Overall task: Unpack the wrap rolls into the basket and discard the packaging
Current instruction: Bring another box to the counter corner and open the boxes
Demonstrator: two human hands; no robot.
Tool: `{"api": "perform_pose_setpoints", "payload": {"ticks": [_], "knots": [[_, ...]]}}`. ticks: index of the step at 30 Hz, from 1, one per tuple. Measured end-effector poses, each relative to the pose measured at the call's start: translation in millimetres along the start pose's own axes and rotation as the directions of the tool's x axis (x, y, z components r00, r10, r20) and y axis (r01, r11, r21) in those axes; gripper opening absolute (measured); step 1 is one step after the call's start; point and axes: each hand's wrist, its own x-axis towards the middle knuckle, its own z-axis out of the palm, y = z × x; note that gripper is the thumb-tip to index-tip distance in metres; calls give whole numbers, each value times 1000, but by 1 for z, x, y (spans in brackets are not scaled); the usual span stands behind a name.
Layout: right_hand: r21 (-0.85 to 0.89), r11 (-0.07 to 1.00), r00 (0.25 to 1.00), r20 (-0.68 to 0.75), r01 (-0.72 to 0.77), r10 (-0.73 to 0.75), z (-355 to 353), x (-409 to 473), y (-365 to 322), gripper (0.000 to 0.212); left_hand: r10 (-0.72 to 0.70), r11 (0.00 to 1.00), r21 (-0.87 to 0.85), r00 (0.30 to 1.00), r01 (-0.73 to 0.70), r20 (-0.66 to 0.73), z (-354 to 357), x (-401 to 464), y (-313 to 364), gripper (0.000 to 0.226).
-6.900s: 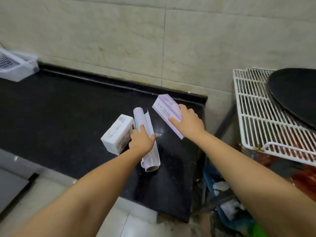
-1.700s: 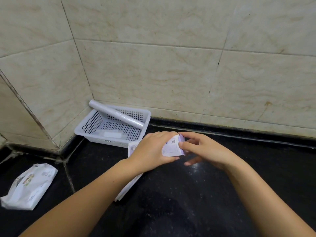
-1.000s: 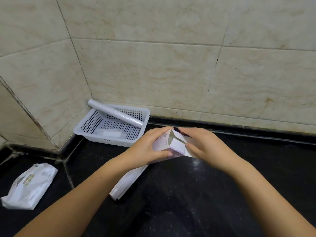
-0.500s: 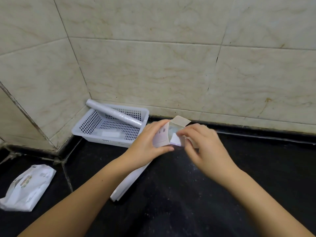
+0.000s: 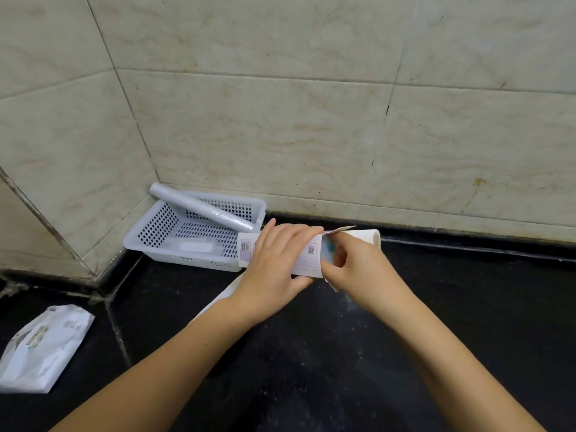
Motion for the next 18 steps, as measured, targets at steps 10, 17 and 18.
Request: {"api": "perform_pose_setpoints", "payload": {"ticks": [10, 17, 18], "knots": [[-78, 991, 993, 32, -108, 111, -18, 15, 41, 31, -160, 982, 115, 981, 148, 107, 26, 0, -25, 73], [180, 909, 927, 83, -376, 367, -44, -1, 98, 12, -428, 902, 229, 683, 367, 591, 100, -57, -39, 83], [271, 880, 921, 102, -389, 376, -42, -3, 102, 12, -434, 898, 261, 626, 353, 648, 109, -65, -38, 90]]}}
